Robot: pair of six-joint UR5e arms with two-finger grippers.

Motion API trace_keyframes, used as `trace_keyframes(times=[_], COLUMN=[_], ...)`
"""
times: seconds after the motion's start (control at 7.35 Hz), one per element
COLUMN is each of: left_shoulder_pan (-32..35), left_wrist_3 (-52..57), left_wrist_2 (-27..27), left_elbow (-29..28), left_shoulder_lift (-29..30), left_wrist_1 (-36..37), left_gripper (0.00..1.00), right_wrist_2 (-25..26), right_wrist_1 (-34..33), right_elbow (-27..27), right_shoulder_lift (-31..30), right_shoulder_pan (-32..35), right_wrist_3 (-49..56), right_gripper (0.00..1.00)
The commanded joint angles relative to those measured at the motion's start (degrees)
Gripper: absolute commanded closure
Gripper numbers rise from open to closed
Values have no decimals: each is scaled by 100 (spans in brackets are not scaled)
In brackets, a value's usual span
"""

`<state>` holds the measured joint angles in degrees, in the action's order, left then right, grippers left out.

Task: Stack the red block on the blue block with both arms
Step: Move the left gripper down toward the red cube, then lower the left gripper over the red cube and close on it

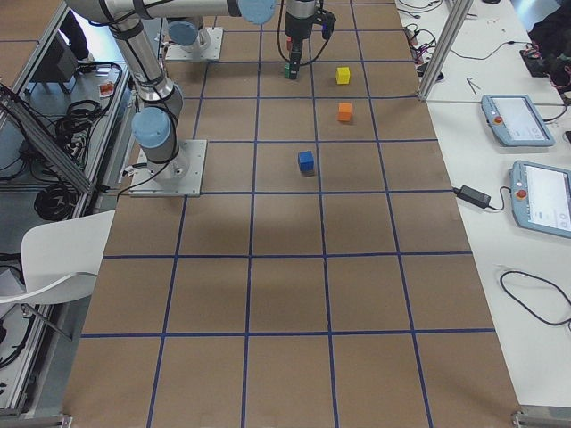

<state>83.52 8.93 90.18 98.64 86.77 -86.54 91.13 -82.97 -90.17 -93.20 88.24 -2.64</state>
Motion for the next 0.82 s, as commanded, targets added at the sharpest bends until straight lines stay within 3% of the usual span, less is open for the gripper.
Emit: trace_keyframes(times=[0.0, 0.27, 0.68], left_shoulder_pan=[-396, -573, -609], left_wrist_3=[685, 1151, 2032], left_wrist_2=[17, -1, 52], left_elbow=[1239, 1946, 2212], left_shoulder_lift=[121, 436, 1130], left_wrist_1=[1685, 2507, 3509], left_gripper=[0, 0, 0], right_wrist_2=[-7, 1, 19], right_wrist_1=[0, 0, 0], right_elbow=[0, 0, -9], right_shoulder_lift=[4, 4, 4], right_shoulder_pan=[0, 0, 0], right_wrist_3=[0, 9, 0], right_gripper=[0, 0, 0])
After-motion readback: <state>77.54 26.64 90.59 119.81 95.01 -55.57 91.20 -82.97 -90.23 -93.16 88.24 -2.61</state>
